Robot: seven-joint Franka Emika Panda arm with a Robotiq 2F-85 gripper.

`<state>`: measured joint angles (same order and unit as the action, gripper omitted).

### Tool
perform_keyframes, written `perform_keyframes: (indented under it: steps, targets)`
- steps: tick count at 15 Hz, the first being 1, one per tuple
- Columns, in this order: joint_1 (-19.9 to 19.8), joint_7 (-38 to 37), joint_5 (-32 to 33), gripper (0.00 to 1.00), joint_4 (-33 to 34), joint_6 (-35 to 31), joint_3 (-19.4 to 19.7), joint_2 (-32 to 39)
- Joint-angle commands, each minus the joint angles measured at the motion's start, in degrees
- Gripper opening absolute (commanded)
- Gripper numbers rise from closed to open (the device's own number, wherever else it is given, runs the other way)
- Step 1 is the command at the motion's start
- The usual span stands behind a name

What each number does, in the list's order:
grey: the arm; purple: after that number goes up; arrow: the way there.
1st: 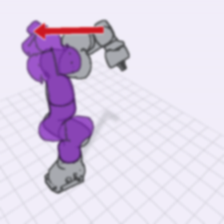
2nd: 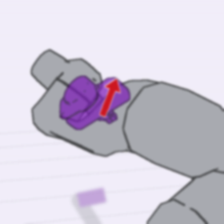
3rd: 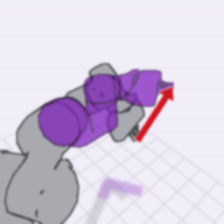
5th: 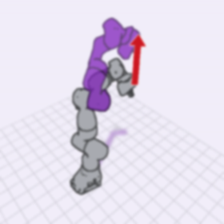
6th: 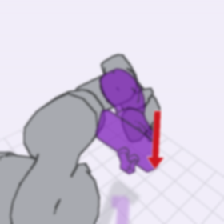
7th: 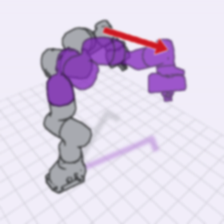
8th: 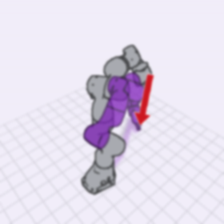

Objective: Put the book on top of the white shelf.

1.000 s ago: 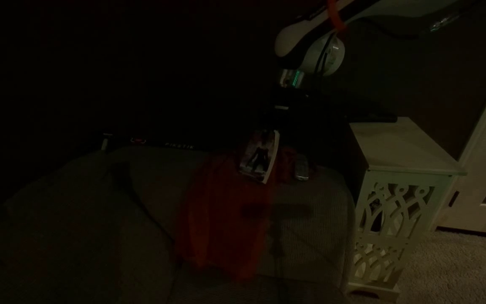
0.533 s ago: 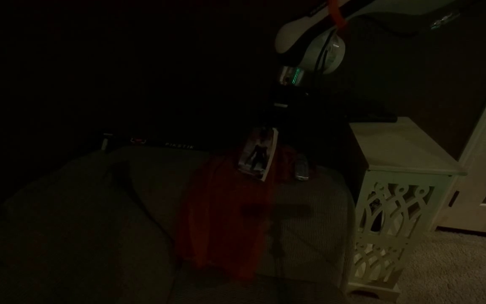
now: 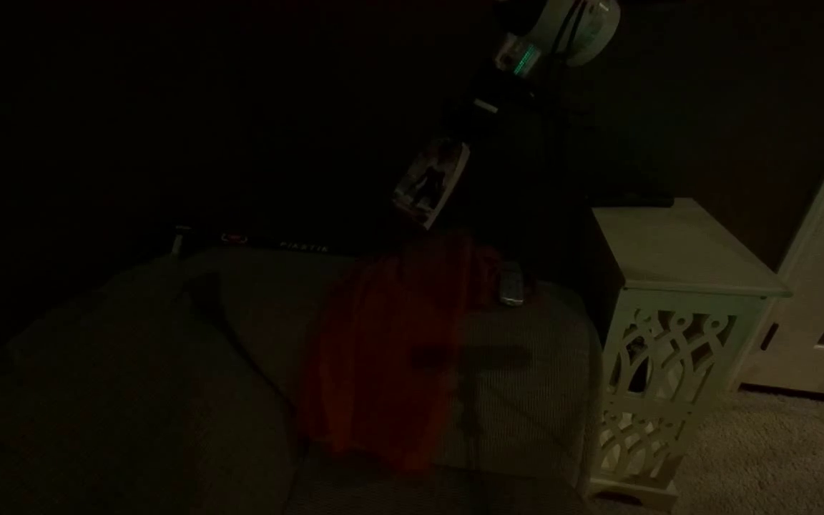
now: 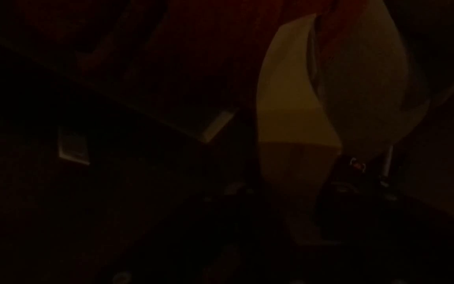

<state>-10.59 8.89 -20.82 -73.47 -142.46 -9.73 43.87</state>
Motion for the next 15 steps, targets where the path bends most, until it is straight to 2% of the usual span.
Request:
perform_keyframes:
  steps: [1, 6, 8, 11, 13, 14, 15]
  targets:
    - [1.6, -7.0, 2.3, 0.07, -13.2, -6.9, 6.3, -10.2]
    - [4.5, -19.8, 6.2, 0.07, -26.1, -13.4, 15.5, -19.0]
    - [3.6, -22.9, 3.8, 0.07, -31.6, -12.2, 15.7, -21.8]
    - [2.1, -25.9, -0.9, 0.07, -40.5, -14.5, 14.9, -25.8]
    - [-1.4, -22.5, -8.4, 0.07, -46.8, -18.2, 12.4, -28.2]
    - [1.2, -24.4, -2.9, 0.07, -38.5, -14.6, 14.7, -22.9]
    - [0.8, -23.9, -3.4, 0.3, -40.4, -15.2, 14.6, -23.4]
